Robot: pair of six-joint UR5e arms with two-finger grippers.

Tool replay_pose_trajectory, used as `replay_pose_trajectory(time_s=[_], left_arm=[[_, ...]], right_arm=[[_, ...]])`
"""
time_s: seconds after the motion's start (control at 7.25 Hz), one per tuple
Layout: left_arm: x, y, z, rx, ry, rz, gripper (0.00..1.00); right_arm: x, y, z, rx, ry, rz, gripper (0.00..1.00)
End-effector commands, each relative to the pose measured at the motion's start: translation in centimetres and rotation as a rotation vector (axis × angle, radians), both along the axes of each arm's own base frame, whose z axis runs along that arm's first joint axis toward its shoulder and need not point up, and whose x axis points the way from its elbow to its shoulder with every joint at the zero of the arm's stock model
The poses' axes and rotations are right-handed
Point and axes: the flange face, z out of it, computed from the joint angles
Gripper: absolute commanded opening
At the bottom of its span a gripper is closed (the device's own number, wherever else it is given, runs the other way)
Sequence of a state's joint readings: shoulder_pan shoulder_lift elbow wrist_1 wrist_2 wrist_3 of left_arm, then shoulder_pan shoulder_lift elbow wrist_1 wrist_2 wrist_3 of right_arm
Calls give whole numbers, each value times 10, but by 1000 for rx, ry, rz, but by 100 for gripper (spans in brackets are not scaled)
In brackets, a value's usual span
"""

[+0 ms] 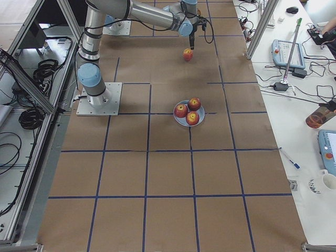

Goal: Transfer apple from basket to plate
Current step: 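Lower the right gripper over the apple and grasp it, then lift the apple with the right gripper and carry it to the white plate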

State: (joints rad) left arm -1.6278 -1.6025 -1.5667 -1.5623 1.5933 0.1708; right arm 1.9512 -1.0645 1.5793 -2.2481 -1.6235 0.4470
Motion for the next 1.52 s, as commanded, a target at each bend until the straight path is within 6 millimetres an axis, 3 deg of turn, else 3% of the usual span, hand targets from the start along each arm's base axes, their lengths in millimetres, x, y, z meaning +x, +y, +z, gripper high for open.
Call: replay_pose_trajectory(time_s=[0.0, 0.41, 0.55, 0.83, 1.1, 1.38], left_arm=[[5, 3, -2, 4, 1, -1, 98], [6, 21, -14, -12, 2, -2, 98], [7, 19, -13, -35, 0, -2, 98], [6, 18, -14, -33, 1, -2, 98], [6, 18, -14, -34, 3, -4, 98], [6, 18, -15, -32, 3, -4, 98]], right_arm=[[3, 4, -50, -23, 33, 9, 100], [0, 14, -68, -2, 34, 11, 100], [0, 14, -68, 0, 34, 10, 86], [-1, 14, -66, 0, 42, 7, 49], [-6, 7, -49, -27, 32, -1, 46], [-24, 3, -6, -31, 35, -5, 46]])
